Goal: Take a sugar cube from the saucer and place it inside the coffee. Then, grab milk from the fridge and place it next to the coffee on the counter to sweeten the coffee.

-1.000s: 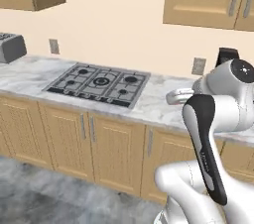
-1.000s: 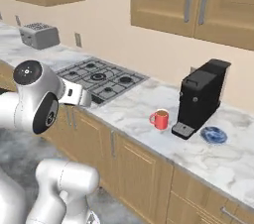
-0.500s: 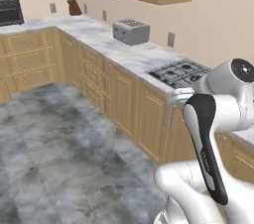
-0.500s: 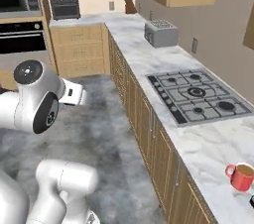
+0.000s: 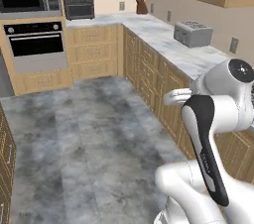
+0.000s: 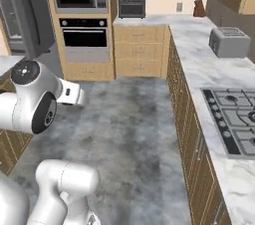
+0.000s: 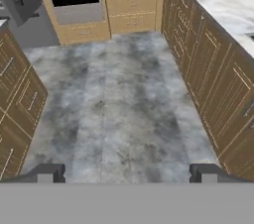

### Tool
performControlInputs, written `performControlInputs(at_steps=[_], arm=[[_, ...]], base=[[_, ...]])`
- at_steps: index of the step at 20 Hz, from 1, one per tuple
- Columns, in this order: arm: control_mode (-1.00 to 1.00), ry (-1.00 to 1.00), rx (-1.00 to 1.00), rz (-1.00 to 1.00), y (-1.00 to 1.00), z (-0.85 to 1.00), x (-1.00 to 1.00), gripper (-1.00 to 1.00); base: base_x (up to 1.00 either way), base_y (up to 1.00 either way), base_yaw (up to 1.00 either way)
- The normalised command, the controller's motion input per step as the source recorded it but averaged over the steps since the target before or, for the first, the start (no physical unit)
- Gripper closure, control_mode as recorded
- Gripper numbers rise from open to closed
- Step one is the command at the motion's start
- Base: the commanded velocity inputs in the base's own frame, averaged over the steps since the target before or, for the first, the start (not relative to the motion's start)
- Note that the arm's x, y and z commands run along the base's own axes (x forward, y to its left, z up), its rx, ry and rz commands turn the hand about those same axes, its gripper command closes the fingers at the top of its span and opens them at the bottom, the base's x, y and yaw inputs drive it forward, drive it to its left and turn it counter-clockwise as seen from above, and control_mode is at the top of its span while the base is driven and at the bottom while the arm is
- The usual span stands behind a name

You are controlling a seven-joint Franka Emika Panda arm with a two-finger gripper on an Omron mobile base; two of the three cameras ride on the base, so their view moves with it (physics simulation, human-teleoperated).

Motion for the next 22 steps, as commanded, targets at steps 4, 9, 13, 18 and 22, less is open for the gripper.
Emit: performControlInputs(at_steps=[4, 9, 13, 18, 22], arm=[[1.00, 0.00, 0.00, 0.00, 0.00, 0.00, 0.00, -1.00], [1.00, 0.00, 0.00, 0.00, 0.00, 0.00, 0.00, -1.00], [1.00, 0.00, 0.00, 0.00, 0.00, 0.00, 0.00, -1.00], [1.00, 0.00, 0.00, 0.00, 0.00, 0.00, 0.00, -1.00], [1.00, 0.00, 0.00, 0.00, 0.00, 0.00, 0.00, -1.00]], base=[[0.80, 0.34, 0.29], [0.48, 0.41, 0.38], [-0.24, 0.37, 0.96], [-0.27, 0.18, 1.00], [-0.31, 0.24, 1.00]])
